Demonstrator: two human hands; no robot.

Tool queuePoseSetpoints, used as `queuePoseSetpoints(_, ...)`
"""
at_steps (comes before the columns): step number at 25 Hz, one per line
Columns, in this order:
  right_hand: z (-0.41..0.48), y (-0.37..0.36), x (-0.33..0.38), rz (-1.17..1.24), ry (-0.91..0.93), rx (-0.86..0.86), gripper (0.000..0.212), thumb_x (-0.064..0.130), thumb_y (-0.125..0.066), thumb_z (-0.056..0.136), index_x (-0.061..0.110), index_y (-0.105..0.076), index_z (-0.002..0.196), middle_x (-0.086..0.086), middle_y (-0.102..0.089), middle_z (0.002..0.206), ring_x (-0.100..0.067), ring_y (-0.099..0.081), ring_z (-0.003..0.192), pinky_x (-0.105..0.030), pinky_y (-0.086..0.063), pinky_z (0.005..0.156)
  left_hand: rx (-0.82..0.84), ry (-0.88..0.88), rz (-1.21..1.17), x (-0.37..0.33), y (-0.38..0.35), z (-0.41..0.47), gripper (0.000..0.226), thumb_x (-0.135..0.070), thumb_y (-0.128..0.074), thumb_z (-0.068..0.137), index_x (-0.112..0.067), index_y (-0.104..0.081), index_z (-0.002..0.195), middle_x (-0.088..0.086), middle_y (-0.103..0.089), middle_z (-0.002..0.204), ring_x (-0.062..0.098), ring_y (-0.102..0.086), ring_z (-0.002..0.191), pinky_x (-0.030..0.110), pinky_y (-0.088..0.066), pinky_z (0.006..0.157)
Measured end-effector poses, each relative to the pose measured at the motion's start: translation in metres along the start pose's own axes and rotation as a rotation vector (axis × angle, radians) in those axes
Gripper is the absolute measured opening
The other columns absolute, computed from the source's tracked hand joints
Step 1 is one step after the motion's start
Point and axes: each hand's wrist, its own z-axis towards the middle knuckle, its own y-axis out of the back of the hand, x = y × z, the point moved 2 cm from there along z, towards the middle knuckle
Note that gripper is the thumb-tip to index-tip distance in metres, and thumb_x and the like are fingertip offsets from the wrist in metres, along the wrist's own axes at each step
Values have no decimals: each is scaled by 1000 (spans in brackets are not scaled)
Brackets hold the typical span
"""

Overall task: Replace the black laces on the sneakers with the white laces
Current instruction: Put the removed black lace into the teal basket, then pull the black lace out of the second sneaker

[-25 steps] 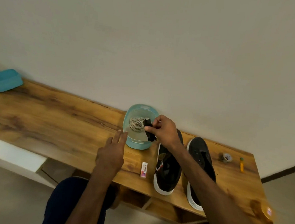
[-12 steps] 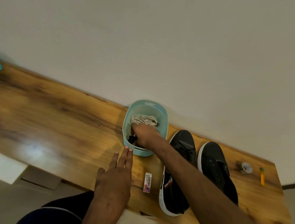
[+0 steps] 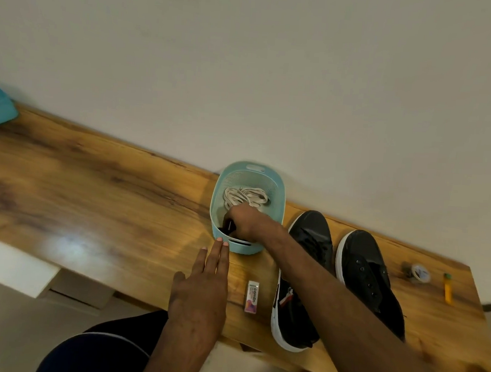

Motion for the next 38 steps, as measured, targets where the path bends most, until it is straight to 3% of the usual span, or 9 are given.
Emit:
queuePoseSetpoints(10, -29, 28, -20, 215, -71, -247, 22, 12, -68, 91, 7, -74, 112, -10, -72, 111, -25, -64, 106, -35, -50, 93, -95, -21, 42, -9, 5, -3, 97, -13, -54, 96, -16, 26, 151, -2, 29, 160, 20, 7, 152, 46, -31, 115)
queuePoseSetpoints(13, -87, 45, -37, 424, -107, -480, 18, 13, -67, 93, 8, -75, 108, -6, -74, 107, -19, -66, 99, -29, -49, 91, -248, -48, -30, -22, 16, -4, 78, -23, -51, 99, -16, 0, 158, 5, -17, 163, 23, -33, 143, 40, -44, 101)
queuePoseSetpoints(15, -142, 41, -54, 467, -163, -623, 20, 17, -66, 94, 11, -72, 112, -3, -72, 110, -16, -64, 100, -24, -46, 90, -331, -95, -129, -36, 21, -6, 55, -36, -46, 102, -20, -28, 151, 2, -53, 141, 21, -55, 122, 37, -48, 90)
queuePoseSetpoints(17, -201, 25, -76, 401, -275, -689, 25, 22, -64, 95, 14, -67, 118, -3, -68, 115, -20, -60, 108, -30, -45, 92, -328, -138, -199, -54, 17, -5, 43, -45, -46, 101, -22, -46, 137, 0, -65, 120, 20, -63, 109, 36, -51, 86)
queuePoseSetpoints(22, -316, -51, -118, 328, -671, -352, 70, 38, -63, 93, 21, -26, 150, -3, -35, 154, -28, -41, 136, -46, -45, 105, -216, -178, -180, -109, -22, 12, 47, -47, -56, 94, -19, -49, 131, 3, -65, 118, 23, -61, 108, 39, -53, 87)
queuePoseSetpoints(27, -316, -93, -115, 392, -684, -244, 90, 23, -57, 96, 15, 10, 156, -17, -54, 131, -29, -63, 106, -42, -56, 87, -268, -98, 37, -134, -35, 23, 47, -25, -60, 94, -9, -44, 135, 9, -61, 123, 26, -61, 109, 36, -51, 87)
queuePoseSetpoints(31, -315, -87, -130, 379, -770, -287, 94, 15, -63, 91, 9, 5, 155, -19, -54, 127, -34, -62, 108, -42, -54, 86, -209, -138, -23, -142, -47, 4, 46, -25, -56, 96, -6, -41, 135, 11, -61, 123, 27, -63, 108, 37, -52, 89)
queuePoseSetpoints(34, -327, -73, -134, 369, -810, -285, 74, 19, -57, 94, 8, -13, 153, -16, -57, 126, -33, -61, 110, -44, -54, 88, -194, -165, -96, -140, -57, -11, 50, -39, -57, 95, -13, -44, 136, 8, -60, 126, 26, -60, 112, 38, -51, 90)
queuePoseSetpoints(38, -325, -51, -103, 255, -503, -616, 49, 19, -48, 101, 19, -36, 148, -6, -49, 143, -25, -52, 124, -43, -51, 96, -369, -194, -228, -135, -40, -4, 45, -34, -55, 98, -19, -44, 139, 6, -53, 133, 23, -56, 116, 42, -51, 91)
